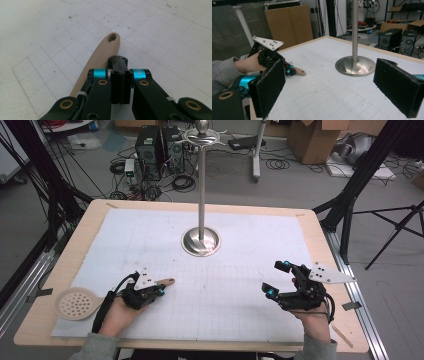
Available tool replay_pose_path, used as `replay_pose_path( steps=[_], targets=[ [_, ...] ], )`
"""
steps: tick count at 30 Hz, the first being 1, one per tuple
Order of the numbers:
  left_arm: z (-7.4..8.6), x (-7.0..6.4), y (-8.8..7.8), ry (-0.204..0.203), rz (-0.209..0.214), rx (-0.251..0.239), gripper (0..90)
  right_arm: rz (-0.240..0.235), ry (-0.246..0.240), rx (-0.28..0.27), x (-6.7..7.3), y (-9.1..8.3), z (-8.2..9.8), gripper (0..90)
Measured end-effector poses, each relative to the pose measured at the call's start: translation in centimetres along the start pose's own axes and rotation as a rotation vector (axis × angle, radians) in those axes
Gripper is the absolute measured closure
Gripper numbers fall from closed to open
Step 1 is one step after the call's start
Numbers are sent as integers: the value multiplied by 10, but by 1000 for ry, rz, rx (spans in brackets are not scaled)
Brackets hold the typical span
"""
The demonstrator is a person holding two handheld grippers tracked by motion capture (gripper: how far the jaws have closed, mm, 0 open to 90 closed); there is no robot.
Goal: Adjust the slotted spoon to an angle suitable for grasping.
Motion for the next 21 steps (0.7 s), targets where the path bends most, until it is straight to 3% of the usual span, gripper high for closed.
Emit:
replay_pose_path(
  steps=[2,10,21],
  targets=[
    [-2,4,3,-32,-7,-1,896,-1,5,4,0,0,0,96],
    [-7,18,11,-42,-32,0,896,1,0,-5,0,-2,0,96],
    [-7,30,18,-74,-106,-16,896,1,0,1,2,-3,1,96]
  ],
)
Point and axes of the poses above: each handheld gripper's, and its own axes: y roughly forward along the jaws, z roughly out of its underside, x roughly to its left, the point moved 1 cm from there along y, roughly forward along the jaws, and after that the axes turned 3 degrees about -x, right-handed, at the moved point
